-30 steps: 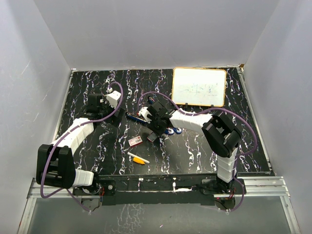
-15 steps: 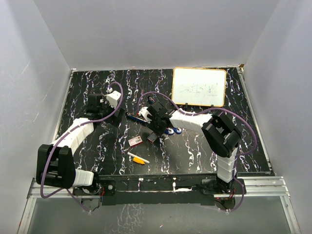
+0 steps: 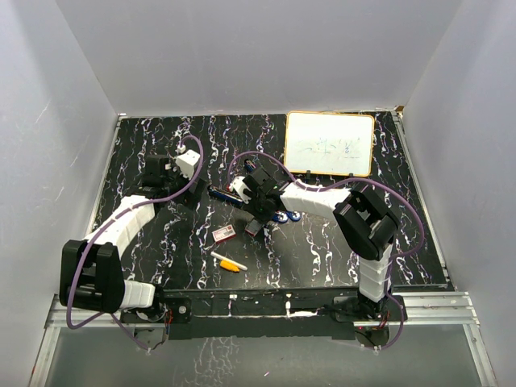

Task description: Load the staples into the stapler

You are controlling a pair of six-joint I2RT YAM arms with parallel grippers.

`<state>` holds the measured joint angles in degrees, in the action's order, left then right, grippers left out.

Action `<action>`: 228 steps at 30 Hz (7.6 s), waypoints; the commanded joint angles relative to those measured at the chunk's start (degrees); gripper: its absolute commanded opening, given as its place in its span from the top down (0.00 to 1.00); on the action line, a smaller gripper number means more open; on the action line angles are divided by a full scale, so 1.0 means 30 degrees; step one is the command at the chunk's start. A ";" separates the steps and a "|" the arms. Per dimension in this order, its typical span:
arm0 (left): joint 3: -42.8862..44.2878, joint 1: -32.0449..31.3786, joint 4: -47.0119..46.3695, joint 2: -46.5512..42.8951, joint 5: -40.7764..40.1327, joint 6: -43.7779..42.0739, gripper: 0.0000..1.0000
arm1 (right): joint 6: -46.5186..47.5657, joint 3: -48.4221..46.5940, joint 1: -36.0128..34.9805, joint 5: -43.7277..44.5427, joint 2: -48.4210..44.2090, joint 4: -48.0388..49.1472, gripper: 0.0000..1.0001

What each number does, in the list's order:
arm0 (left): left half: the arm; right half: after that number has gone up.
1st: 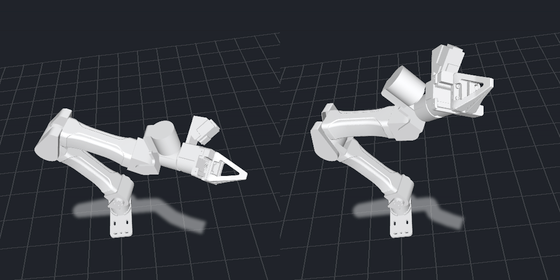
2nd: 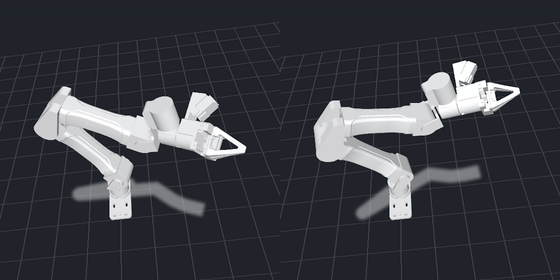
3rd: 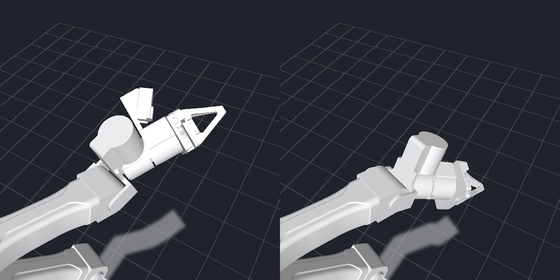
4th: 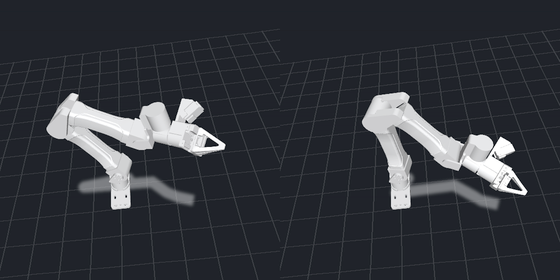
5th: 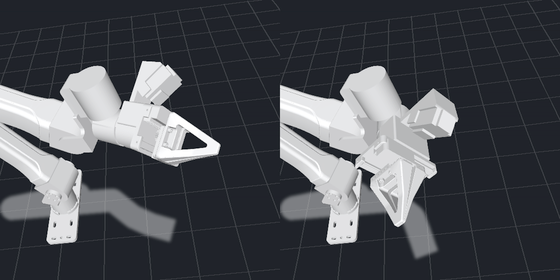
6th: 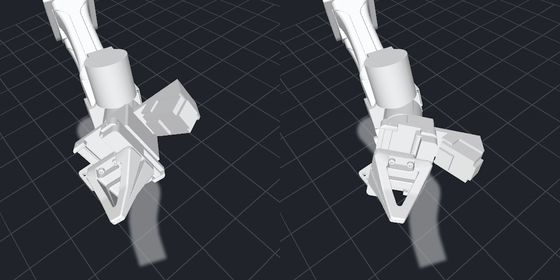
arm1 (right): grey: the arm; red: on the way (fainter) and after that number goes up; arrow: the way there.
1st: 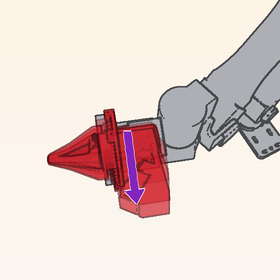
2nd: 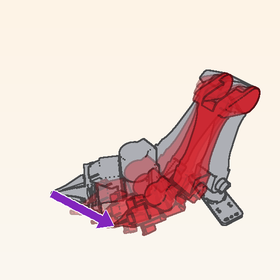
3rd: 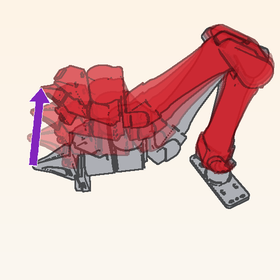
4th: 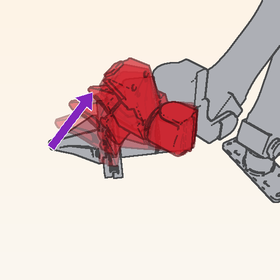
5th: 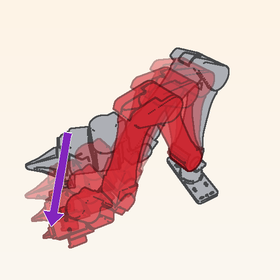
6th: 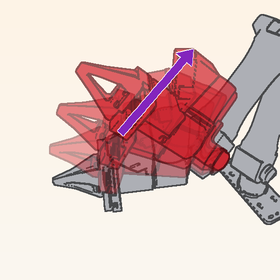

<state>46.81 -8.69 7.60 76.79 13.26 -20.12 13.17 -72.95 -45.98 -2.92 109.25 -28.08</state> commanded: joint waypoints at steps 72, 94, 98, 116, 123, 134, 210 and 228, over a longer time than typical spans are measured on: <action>0.0011 0.0039 0.0792 -0.1069 -0.0573 -0.0117 0.03 | 0.1558 -0.0067 0.0155 -0.3875 0.0098 0.2688 0.66; 0.0035 0.0053 0.0987 -0.1120 -0.0639 -0.0265 0.03 | 0.2754 0.0436 -0.0436 -0.2497 -0.0040 0.2927 0.65; 0.0105 0.0036 0.1021 -0.1125 -0.0672 -0.0324 0.03 | 0.2672 0.0203 -0.0436 -0.2606 -0.0204 0.2893 0.72; -0.0212 0.0070 0.1103 -0.1133 -0.0420 -0.0457 0.03 | 0.1825 -0.0642 0.0119 -0.5219 -0.0491 0.2313 0.82; -0.0289 0.0058 0.1162 -0.1218 -0.0413 -0.0561 0.03 | 0.0971 -0.0811 0.0718 -0.7180 -0.0323 0.2143 0.82; -0.0317 0.0037 0.1289 -0.1241 -0.0287 -0.0574 0.03 | 0.0411 -0.1223 0.1468 -1.0036 0.0377 0.1724 0.79; -0.0209 0.0046 0.1465 -0.1089 0.0028 -0.0561 0.03 | 0.1647 -0.2300 0.0259 -0.8413 -0.0290 0.0310 0.87; 0.0066 0.0053 0.0847 -0.0809 0.0290 0.0094 0.03 | 0.3458 0.1718 0.0540 -0.8952 -0.2835 0.0331 0.86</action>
<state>45.95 -8.69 10.31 75.99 12.53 -20.43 21.32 -70.04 -44.84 -29.95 104.18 -28.40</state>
